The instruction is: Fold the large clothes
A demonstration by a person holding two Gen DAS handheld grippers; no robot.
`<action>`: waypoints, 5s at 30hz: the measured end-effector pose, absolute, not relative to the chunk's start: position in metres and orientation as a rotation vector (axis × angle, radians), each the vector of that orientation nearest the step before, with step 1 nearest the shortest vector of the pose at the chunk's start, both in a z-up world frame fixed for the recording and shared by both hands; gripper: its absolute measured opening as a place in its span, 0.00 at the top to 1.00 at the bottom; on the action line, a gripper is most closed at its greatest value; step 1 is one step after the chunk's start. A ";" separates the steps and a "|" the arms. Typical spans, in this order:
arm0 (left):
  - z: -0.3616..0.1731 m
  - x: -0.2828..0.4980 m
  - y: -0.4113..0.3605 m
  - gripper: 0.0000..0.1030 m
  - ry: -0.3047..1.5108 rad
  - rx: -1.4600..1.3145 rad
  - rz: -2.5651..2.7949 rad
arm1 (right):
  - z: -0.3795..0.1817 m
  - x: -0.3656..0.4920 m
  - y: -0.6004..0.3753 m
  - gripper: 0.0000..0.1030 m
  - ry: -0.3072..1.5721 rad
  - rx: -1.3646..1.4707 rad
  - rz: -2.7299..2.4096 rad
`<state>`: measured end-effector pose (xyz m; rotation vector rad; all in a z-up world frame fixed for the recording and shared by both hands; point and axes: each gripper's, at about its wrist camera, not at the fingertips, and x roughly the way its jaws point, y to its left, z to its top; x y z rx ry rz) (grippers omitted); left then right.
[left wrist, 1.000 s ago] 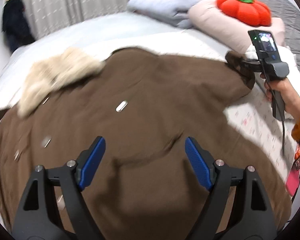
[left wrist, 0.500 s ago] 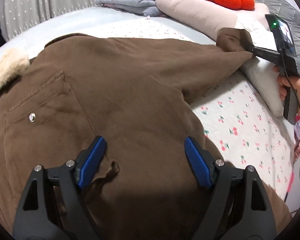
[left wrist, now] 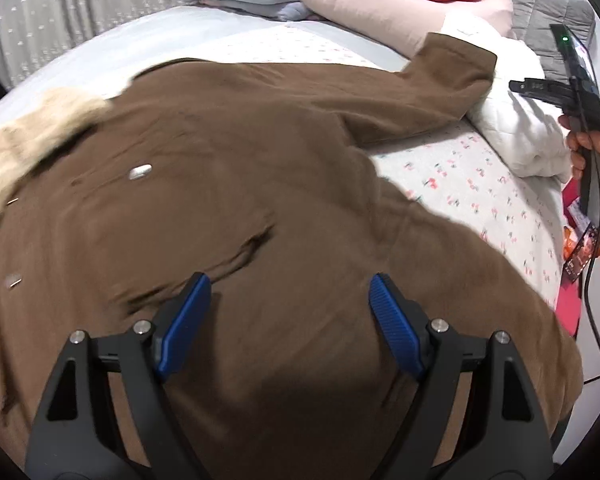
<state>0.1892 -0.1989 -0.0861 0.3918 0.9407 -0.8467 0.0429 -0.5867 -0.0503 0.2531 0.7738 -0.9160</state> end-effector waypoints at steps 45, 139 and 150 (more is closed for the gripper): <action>-0.020 0.352 0.317 0.98 0.790 -0.050 0.229 | -0.069 0.161 -0.223 0.20 1.030 -0.096 -0.059; -0.114 0.581 -0.057 0.69 1.090 0.020 -0.552 | -0.127 0.557 -0.319 0.19 0.995 0.396 0.281; -0.123 0.584 -0.027 0.68 1.060 -0.259 -0.477 | -0.140 0.545 -0.329 0.60 0.884 0.487 0.199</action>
